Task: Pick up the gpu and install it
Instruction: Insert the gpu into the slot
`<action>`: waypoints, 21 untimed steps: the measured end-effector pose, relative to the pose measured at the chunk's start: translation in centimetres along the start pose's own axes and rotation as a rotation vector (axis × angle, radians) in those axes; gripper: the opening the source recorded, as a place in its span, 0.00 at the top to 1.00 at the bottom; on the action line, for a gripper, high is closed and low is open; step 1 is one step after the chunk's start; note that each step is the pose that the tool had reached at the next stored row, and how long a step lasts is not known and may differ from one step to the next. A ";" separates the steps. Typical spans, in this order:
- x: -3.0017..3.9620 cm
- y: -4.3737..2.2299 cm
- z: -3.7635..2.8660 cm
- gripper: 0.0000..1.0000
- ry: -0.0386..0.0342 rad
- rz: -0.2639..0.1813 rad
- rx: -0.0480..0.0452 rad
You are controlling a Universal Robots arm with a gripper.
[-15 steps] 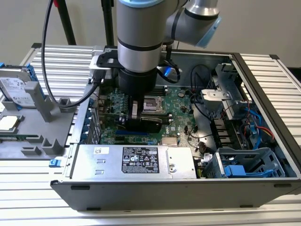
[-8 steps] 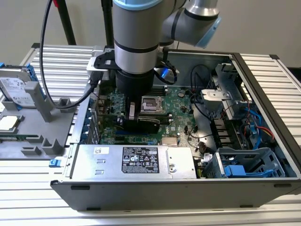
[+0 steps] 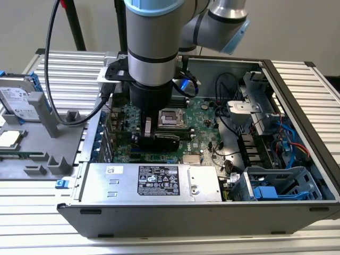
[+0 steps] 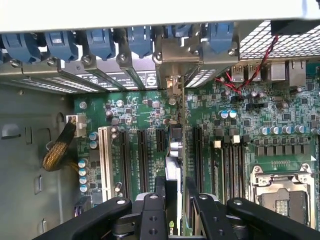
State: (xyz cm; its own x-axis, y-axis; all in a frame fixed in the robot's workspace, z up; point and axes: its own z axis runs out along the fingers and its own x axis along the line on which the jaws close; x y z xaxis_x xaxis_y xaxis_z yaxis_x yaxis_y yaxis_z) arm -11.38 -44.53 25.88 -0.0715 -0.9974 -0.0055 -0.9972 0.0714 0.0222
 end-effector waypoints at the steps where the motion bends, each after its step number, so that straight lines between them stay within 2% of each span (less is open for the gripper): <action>1: 0.00 0.00 0.00 1.00 0.0000 0.000 0.0000; 8: -0.01 0.00 0.01 1.00 -0.0004 0.000 0.0002; 12: -0.03 0.02 -0.47 1.00 -0.0003 -0.001 0.0001; 21: -0.21 0.03 -0.46 1.00 0.0001 -0.013 0.0003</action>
State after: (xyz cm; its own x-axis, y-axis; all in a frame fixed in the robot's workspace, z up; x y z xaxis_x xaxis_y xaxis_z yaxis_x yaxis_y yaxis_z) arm -11.38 -44.32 26.34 -0.0584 -0.9983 -0.0057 -0.9981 0.0583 0.0218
